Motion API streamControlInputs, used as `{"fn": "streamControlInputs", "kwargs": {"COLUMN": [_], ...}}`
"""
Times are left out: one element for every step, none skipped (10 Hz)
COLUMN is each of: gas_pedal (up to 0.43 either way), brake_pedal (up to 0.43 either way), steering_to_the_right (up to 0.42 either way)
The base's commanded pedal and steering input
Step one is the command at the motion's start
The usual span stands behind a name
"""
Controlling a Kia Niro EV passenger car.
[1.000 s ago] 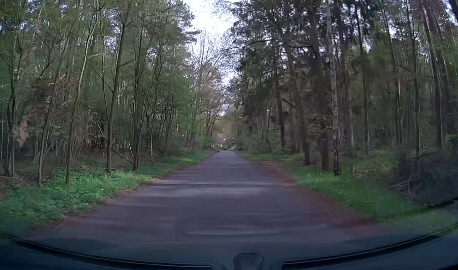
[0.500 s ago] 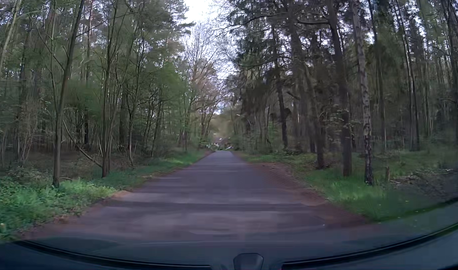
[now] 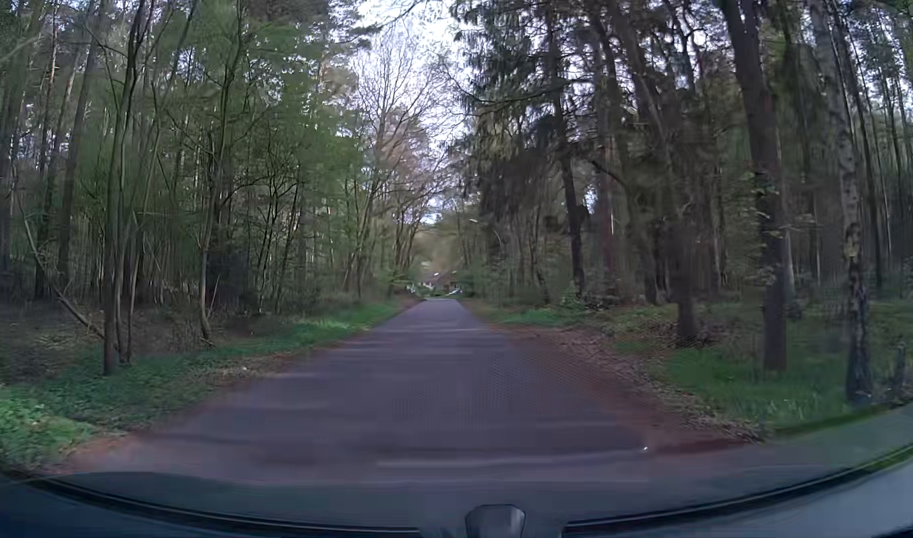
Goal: Follow the waypoints while adhering to traffic rules and regulations
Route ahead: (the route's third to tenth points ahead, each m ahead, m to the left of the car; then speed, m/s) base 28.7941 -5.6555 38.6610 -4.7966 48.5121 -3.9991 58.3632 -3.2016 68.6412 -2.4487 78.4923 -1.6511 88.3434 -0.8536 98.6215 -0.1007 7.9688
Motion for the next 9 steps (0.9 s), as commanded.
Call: {"fn": "streamControlInputs", "kwargs": {"gas_pedal": [0.130, 0.130, 0.130, 0.130, 0.130, 0.130, 0.130, 0.130, 0.118], "brake_pedal": [0.000, 0.000, 0.000, 0.000, 0.000, 0.000, 0.000, 0.000, 0.000], "steering_to_the_right": [-0.001, -0.001, -0.001, -0.001, -0.003, -0.004, -0.005, -0.006, -0.006]}}
